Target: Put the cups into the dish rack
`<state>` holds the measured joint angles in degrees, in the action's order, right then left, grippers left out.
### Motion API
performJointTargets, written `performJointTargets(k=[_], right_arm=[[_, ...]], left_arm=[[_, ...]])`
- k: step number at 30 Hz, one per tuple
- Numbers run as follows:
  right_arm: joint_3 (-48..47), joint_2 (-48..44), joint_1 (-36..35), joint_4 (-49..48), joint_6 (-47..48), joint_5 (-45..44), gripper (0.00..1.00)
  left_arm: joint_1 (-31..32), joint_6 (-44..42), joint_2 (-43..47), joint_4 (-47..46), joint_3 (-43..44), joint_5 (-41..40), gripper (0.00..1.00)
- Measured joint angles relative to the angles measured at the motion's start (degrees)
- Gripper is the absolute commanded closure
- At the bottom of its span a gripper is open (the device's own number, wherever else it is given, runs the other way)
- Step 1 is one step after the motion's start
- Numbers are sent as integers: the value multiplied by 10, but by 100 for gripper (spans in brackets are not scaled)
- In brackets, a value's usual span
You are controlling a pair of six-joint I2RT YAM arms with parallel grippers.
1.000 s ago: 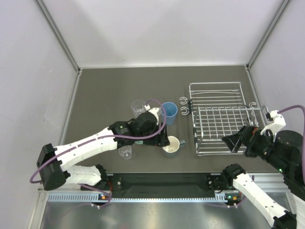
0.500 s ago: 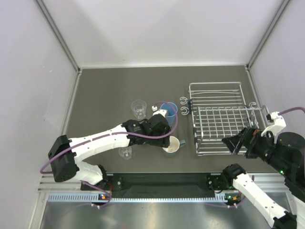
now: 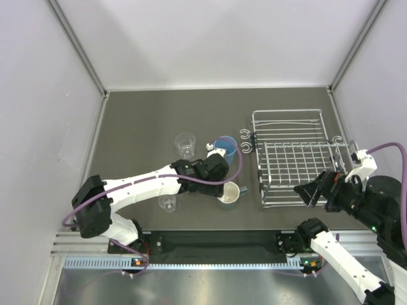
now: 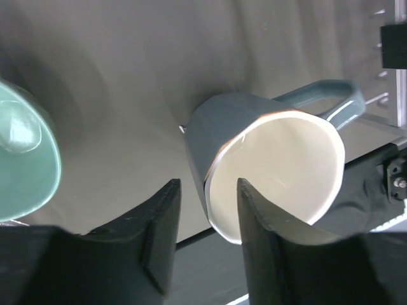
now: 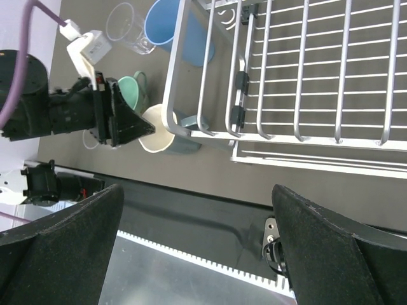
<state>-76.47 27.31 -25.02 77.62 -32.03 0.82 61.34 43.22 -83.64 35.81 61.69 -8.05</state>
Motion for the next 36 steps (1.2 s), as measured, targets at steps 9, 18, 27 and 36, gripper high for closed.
performJointTargets(k=[9,18,27,36], right_arm=[[10,-3,0,-1,0,9,0],[25,-3,0,-1,0,23,0],[26,-3,0,-1,0,26,0],[22,6,0,0,6,43,0]], left_arm=[[0,-6,-38,-14,-2,0,68],[0,-15,-43,-31,-18,-3,94],[0,-15,-31,-44,-33,-1,100],[0,-32,89,-6,-68,-20,100]])
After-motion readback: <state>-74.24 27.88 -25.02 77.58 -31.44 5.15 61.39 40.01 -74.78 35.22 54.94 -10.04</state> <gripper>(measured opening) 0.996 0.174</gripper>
